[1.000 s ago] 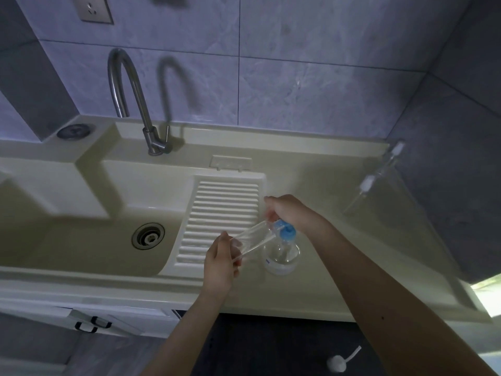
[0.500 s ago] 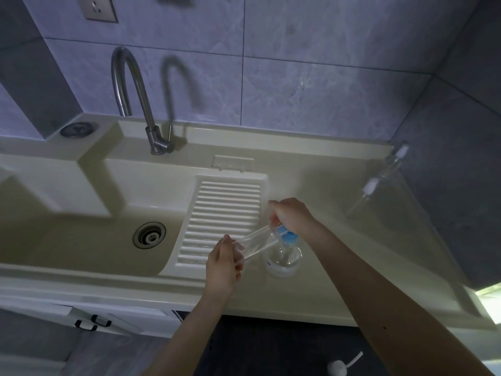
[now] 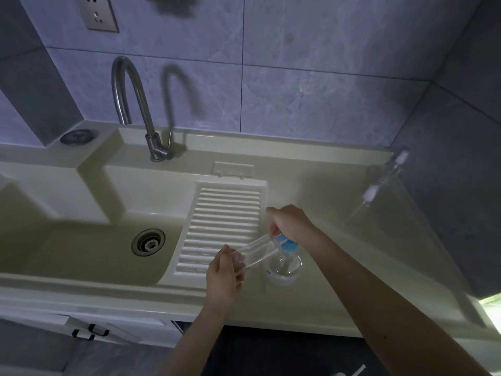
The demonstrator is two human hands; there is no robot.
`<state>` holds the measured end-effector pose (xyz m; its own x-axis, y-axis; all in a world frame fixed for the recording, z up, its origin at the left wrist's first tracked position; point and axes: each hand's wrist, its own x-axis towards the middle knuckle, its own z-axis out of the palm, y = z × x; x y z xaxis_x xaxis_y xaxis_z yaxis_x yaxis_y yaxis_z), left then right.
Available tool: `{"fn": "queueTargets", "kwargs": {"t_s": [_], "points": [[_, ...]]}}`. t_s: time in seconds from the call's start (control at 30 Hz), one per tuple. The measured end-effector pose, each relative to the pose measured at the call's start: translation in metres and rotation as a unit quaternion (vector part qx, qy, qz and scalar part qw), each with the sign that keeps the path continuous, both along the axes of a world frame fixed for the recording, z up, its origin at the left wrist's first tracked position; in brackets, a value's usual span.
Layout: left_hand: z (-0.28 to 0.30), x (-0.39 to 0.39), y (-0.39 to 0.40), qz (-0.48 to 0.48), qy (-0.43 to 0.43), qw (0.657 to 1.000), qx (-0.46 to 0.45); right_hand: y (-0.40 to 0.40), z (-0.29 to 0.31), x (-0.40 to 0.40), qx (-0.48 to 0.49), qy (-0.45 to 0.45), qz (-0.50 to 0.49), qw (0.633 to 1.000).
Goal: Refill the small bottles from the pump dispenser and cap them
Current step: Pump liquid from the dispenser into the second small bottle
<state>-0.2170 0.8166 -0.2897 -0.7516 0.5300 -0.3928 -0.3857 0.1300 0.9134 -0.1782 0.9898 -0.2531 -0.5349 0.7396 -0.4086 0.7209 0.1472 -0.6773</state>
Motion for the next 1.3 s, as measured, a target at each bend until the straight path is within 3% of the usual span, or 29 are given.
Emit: {"fn": "queueTargets", "kwargs": {"t_s": [0.5, 0.87, 1.03, 1.2, 1.3], "points": [[0.007, -0.001, 0.002, -0.001, -0.017, 1.0, 0.023, -0.001, 0.015, -0.002, -0.048, 0.01, 0.02, 0.999], [0.001, 0.001, 0.005, 0.011, -0.012, 1.0, -0.005, -0.001, -0.001, 0.0, 0.047, 0.007, 0.008, 0.999], [0.001, 0.003, 0.003, 0.014, -0.017, 1.0, -0.005, -0.002, 0.0, -0.001, 0.046, 0.006, 0.019, 0.999], [0.006, 0.005, 0.001, 0.013, -0.014, 1.0, 0.01, 0.002, 0.007, -0.002, -0.014, 0.024, 0.028, 0.999], [0.006, 0.006, 0.0, 0.014, -0.018, 1.0, 0.011, 0.002, 0.007, -0.002, 0.009, 0.006, 0.034, 0.999]]}}
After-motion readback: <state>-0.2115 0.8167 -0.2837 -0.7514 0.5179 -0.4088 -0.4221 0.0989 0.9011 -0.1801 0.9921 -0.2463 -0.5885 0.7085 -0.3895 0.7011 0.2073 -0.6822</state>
